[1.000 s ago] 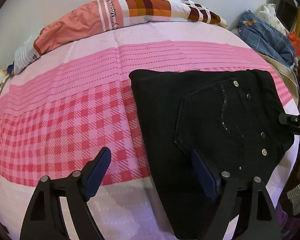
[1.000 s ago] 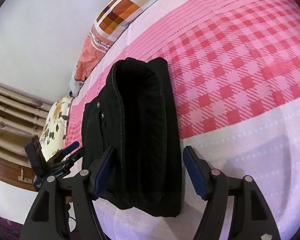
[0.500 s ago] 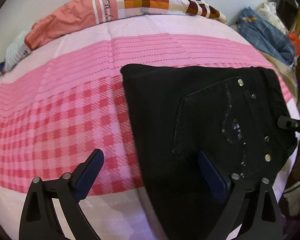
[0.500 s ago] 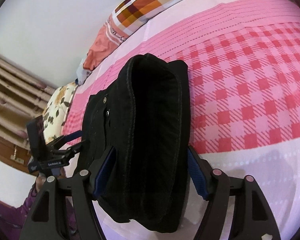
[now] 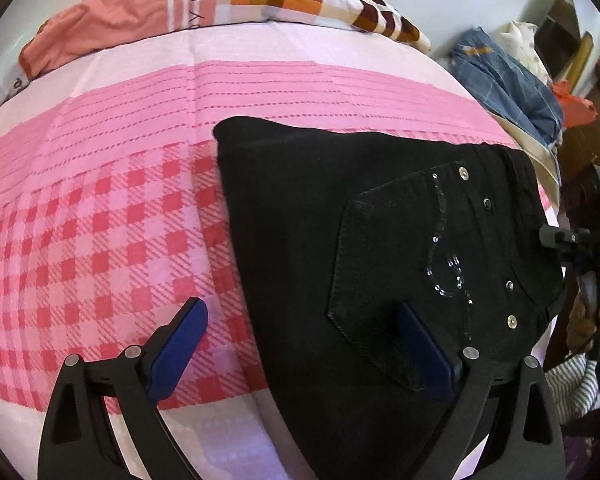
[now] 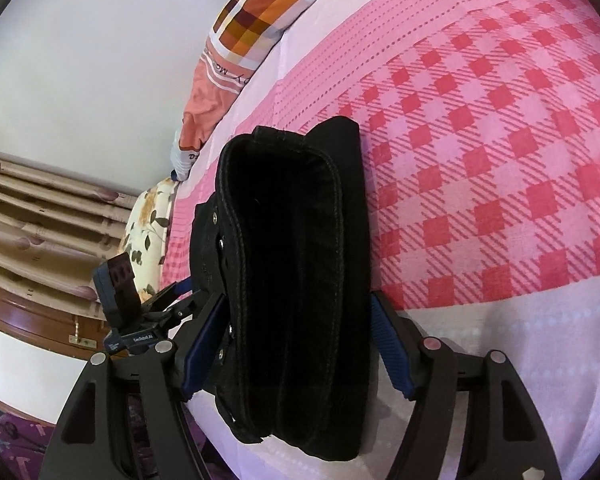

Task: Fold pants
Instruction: 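Open both tools and press the folded jeans flat on the bed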

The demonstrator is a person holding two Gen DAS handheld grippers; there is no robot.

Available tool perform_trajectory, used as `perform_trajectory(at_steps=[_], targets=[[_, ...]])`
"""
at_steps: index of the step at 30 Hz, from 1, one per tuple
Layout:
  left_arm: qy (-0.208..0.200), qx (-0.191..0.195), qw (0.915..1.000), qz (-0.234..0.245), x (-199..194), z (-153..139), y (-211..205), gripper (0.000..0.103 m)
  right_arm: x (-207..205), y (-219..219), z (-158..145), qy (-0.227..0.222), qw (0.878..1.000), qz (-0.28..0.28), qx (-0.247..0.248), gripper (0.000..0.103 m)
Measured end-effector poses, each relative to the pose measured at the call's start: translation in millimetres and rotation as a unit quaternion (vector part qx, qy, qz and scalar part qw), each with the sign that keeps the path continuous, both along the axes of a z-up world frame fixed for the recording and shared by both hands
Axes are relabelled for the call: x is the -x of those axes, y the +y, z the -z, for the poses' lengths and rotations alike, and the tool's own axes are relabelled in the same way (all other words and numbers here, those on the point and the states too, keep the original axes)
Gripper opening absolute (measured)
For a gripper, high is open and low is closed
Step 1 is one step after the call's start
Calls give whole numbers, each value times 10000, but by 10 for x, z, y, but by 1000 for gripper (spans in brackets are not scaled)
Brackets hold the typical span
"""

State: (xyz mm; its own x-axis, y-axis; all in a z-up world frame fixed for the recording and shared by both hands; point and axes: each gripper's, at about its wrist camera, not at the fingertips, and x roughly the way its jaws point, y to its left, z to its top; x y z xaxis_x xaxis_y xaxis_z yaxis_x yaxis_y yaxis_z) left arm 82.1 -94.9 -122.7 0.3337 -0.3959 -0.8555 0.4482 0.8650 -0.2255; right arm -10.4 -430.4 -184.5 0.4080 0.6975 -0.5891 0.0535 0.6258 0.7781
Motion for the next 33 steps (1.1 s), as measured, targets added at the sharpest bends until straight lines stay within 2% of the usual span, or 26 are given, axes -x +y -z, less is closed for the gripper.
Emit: perform_trajectory(at_steps=[5, 6, 8, 11, 13, 15, 16, 17, 20, 22, 24, 25, 27, 28, 30, 32, 33], targets=[[34, 13, 9998, 186, -37, -8, -95, 95, -61, 130, -75, -170, 9986, -321, 376, 70], [38, 22, 9998, 214, -46, -8, -112, 95, -63, 156, -83, -200, 9981, -378, 444, 67], [77, 77, 9994, 342, -56, -10, -140, 95, -83, 208, -68, -211, 9968, -527, 557, 45], [65, 24, 9990, 432, -69, -16, -197, 95, -88, 199, -39, -238, 9966, -644, 462, 44], [77, 92, 9989, 458, -82, -19, -210, 94, -110, 180, -8, -206, 9966, -715, 345, 45], [93, 147, 9985, 524, -88, -16, -201, 94, -135, 165, -1, -190, 9964, -798, 205, 51], [96, 135, 9982, 581, -87, -17, -206, 94, -133, 139, 9, -176, 9966, -808, 38, 62], [112, 118, 9980, 617, -92, -19, -204, 94, -149, 133, -3, -180, 9965, -813, -119, 67], [174, 174, 9973, 685, -123, -26, -226, 94, -190, 240, -56, -240, 9949, -978, 55, 75], [170, 231, 9971, 701, -146, -27, -216, 94, -197, 310, -80, -322, 9943, -996, 202, 75], [125, 274, 9972, 682, -155, -28, -226, 92, -179, 352, -83, -363, 9936, -985, 407, 62], [71, 298, 9974, 646, -149, -31, -226, 88, -162, 366, -76, -333, 9927, -968, 638, 42], [-9, 310, 9979, 562, -146, -40, -230, 72, -137, 329, -47, -309, 9941, -878, 563, 39], [-35, 317, 9983, 490, -152, -51, -222, 67, -119, 324, -40, -312, 9945, -830, 563, 38], [35, 485, 9985, 252, -186, -72, -144, 41, -106, 312, -36, -314, 9950, -785, 533, 37], [164, 810, 9965, 79, -214, -89, -42, 31, -99, 288, -27, -329, 9958, -729, 453, 37], [189, 879, 9959, 59, -214, -92, -24, 30, -96, 282, -16, -326, 9960, -708, 431, 37]])
